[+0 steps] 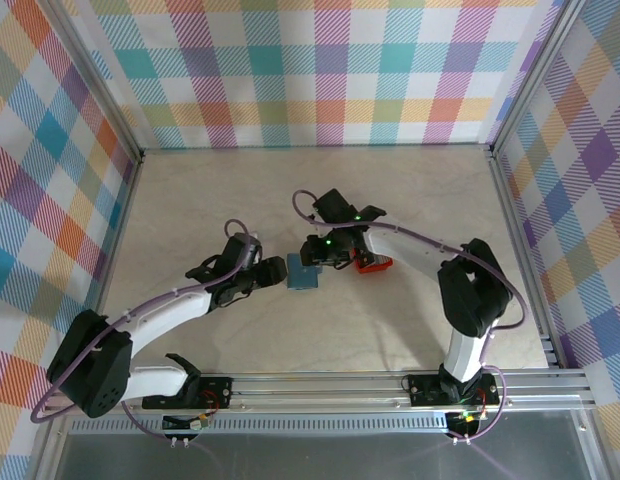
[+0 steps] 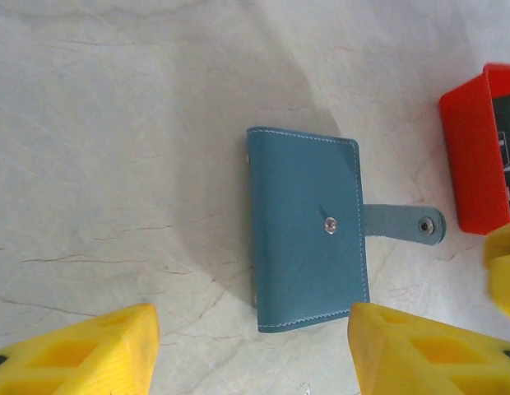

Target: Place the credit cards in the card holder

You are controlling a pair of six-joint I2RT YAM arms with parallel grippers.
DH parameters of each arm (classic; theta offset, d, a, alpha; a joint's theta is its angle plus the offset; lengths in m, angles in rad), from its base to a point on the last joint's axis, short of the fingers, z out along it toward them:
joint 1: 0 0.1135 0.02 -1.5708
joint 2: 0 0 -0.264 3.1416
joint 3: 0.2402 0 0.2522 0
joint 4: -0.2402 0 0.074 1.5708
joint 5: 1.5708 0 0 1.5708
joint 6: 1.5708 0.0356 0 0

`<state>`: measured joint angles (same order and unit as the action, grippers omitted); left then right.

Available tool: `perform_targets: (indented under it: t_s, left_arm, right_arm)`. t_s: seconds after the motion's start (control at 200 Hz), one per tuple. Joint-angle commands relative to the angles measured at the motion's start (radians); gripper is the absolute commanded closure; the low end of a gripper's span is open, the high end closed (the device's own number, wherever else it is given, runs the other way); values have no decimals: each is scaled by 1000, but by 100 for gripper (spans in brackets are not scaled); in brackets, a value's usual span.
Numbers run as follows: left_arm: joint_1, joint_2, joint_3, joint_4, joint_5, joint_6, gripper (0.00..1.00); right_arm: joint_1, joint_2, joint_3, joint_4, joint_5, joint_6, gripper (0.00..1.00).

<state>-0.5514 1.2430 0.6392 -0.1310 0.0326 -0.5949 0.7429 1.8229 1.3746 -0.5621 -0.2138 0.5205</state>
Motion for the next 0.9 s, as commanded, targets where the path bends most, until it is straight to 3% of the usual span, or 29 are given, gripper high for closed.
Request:
perform_targets:
  t_s: [0.0,0.305,0.535,0.895]
  left_arm:
    - [27,-38,-35,-17,44,-35,39]
    - [34,-15,-58,55,123,-38,40]
    - [36,39,-53,95,152,-42,48]
    - [37,169,-32,185,188,-52,74]
  right_arm:
    - [13,74,58,-21,9,51,68]
    - [-3,156,65,-35,31,89,66]
    - [-35,153,15,12,-3,86,66]
    - [-54,168,1,37,-35,77,66]
